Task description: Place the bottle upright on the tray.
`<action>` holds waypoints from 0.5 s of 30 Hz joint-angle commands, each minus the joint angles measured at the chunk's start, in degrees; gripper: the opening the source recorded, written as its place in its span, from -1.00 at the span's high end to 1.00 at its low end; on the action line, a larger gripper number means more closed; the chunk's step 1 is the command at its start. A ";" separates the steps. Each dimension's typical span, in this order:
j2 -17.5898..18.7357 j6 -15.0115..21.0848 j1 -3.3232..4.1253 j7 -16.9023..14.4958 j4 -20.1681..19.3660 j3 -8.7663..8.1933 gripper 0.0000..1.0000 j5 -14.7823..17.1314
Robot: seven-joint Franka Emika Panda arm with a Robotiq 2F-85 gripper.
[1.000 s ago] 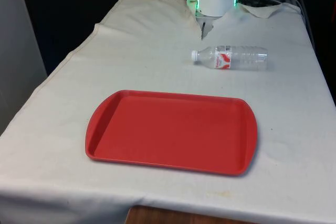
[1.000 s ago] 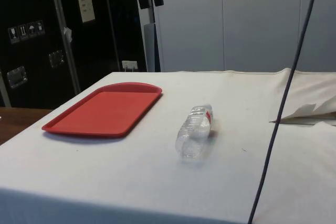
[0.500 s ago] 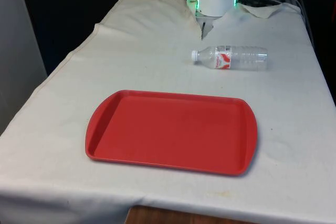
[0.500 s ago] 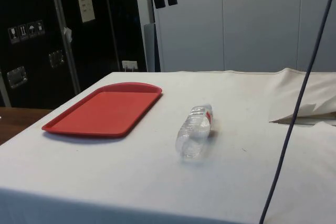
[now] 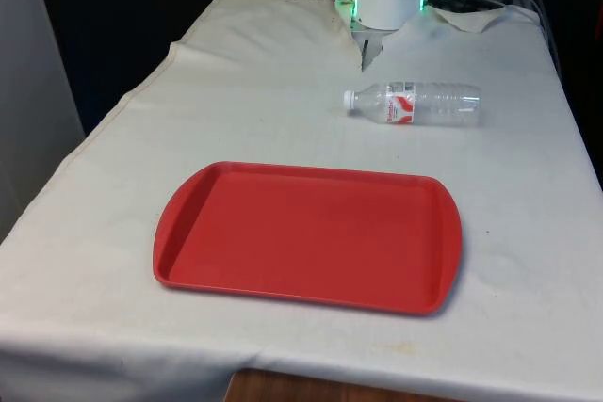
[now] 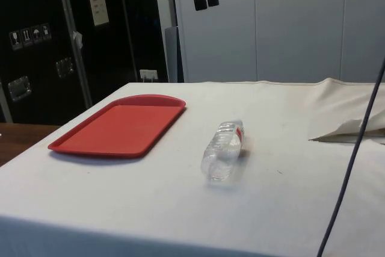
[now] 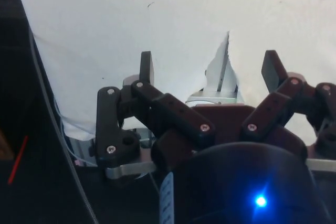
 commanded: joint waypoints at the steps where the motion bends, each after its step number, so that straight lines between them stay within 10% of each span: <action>1: -0.97 0.92 -0.06 1.09 -1.15 0.46 -1.00 -0.69; 15: -2.86 4.24 -0.17 4.24 -4.41 1.89 -1.00 -0.57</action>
